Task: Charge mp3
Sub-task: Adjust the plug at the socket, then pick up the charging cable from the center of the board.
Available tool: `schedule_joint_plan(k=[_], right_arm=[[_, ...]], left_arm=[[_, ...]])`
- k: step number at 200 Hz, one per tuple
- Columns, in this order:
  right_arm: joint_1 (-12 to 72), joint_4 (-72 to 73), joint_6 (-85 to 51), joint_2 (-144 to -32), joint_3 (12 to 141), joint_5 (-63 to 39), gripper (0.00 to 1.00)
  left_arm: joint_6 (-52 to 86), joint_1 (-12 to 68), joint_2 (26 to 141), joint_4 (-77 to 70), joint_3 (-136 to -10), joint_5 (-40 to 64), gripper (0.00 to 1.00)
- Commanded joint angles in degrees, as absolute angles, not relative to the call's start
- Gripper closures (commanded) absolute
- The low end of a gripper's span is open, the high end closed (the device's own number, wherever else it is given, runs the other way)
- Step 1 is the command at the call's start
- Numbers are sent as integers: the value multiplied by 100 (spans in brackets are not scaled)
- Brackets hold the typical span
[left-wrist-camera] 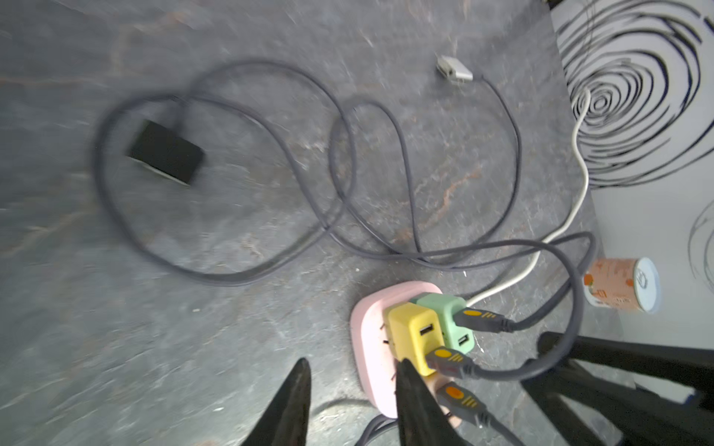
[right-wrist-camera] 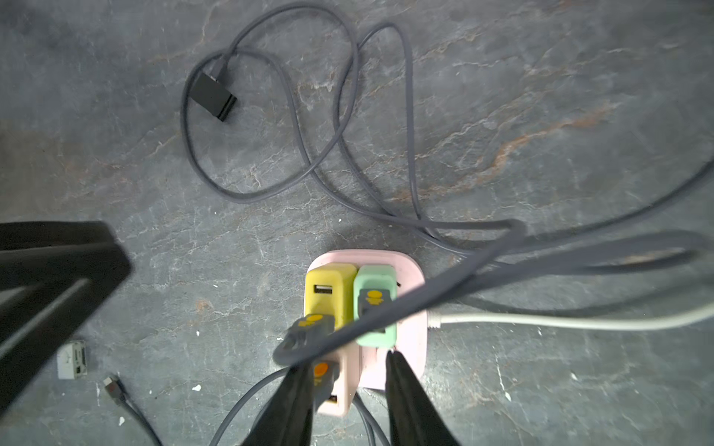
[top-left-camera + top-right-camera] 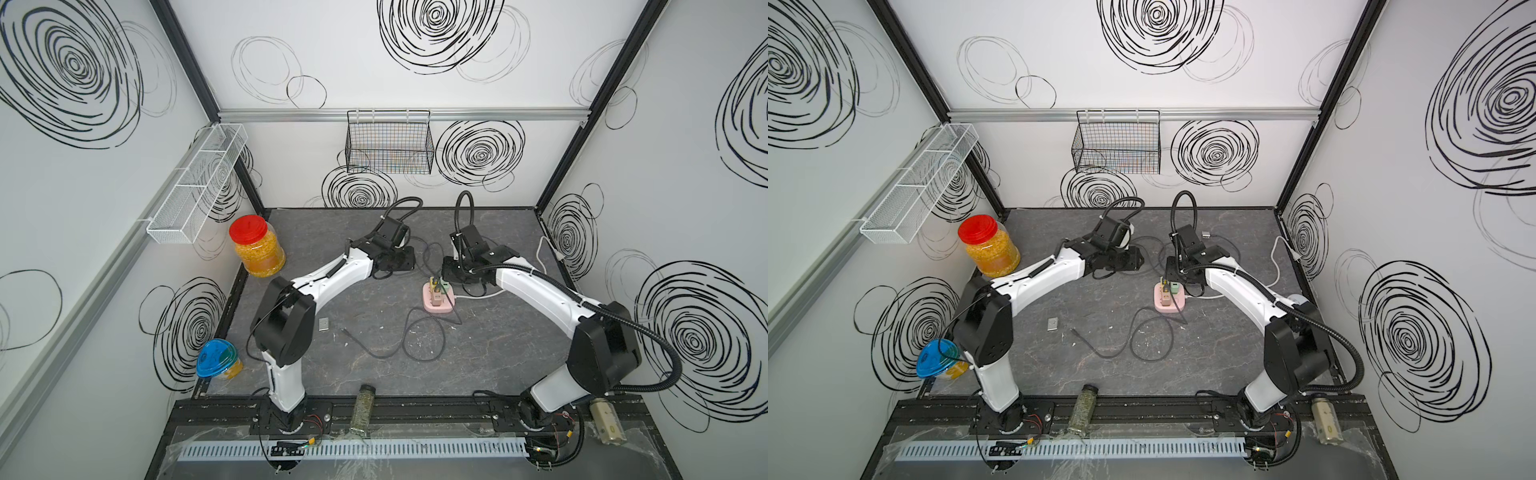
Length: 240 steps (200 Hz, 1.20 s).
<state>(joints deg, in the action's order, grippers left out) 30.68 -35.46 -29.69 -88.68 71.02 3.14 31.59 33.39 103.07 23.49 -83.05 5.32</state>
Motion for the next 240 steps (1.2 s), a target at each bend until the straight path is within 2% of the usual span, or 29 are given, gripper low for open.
schedule_joint_plan(k=[1,17,30,73,133,179,240], right_arm=[[3169,-4578,-3423,-8482,7439,1074,60],[3422,-4885,-3529,-8168,7542,1661,51],[3573,-4848,-3420,-7877,7582,1799,50],[4159,-3758,-2796,-7286,7471,996,48],[5220,-3219,-2619,-8620,7983,268,49],[5516,-3323,-2694,-9378,8587,48,50],[5590,-2869,-2707,-9088,7868,179,50]], left_arm=[[3297,3235,9609,2858,-7703,-446,54],[3381,3241,9174,3108,-7201,-928,51],[3468,3276,8870,3288,-6838,-1171,50],[3960,3629,7980,4142,-5919,-1967,47],[5132,3863,6592,3777,-4178,-1787,44],[5455,3844,6822,3467,-3691,-1673,44],[5959,3832,7588,2732,-3493,-1600,45]])
